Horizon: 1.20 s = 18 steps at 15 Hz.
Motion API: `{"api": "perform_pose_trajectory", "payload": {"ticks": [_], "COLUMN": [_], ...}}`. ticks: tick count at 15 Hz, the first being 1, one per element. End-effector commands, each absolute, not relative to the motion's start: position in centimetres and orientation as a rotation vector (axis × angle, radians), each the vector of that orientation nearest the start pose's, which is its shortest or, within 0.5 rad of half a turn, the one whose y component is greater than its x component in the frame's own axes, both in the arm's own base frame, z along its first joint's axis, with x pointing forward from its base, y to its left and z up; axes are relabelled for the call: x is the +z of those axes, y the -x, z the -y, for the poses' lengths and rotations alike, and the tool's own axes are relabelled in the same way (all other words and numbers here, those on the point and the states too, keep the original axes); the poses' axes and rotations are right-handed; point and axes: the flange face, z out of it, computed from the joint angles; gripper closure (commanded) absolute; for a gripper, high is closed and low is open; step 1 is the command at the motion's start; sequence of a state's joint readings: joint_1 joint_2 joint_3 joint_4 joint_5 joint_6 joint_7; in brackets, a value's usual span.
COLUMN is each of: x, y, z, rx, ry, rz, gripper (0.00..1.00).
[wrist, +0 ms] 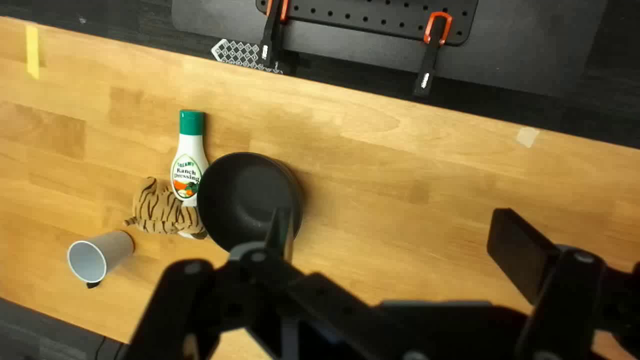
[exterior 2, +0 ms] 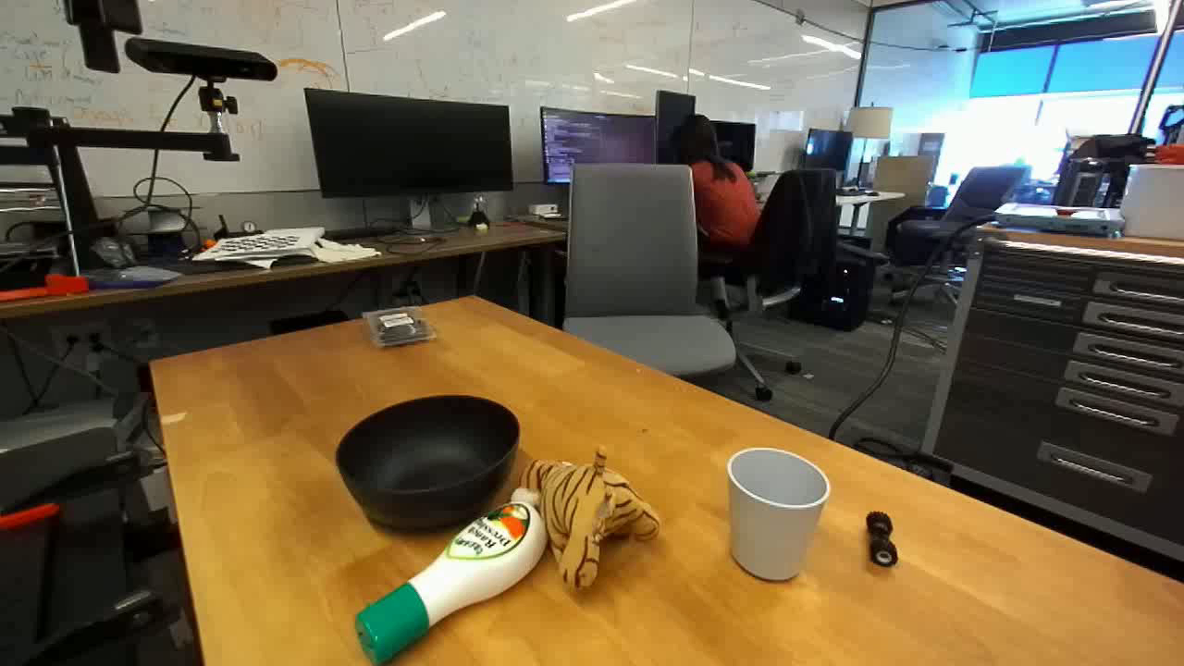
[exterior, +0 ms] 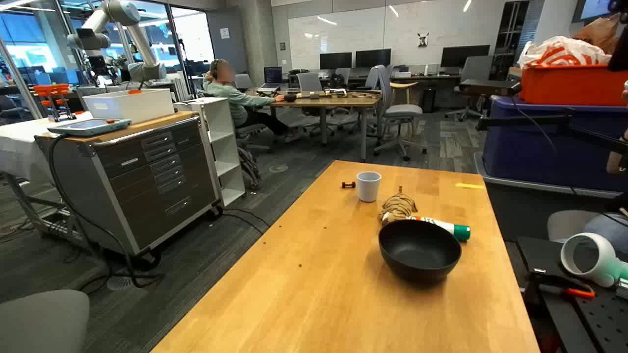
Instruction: Pick this stuffed tiger and place it in the bowl
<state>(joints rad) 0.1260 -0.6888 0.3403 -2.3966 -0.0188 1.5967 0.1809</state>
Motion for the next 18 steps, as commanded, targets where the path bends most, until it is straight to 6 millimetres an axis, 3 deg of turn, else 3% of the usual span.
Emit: {"api": "perform_pose_trajectory", "payload": {"ticks": [1,12,18], "x": [53.0,53.4,54.2], "y": [-29.5,-29.5,-32.2], "z": [-16.7,-16.7,-15.7], "rx": [0.114,0.099,-0.197], "ry": [3.385,3.383,3.354], "rz": [0.338,0.338,-0.126], "gripper": [0.0,0.0,0.0]}}
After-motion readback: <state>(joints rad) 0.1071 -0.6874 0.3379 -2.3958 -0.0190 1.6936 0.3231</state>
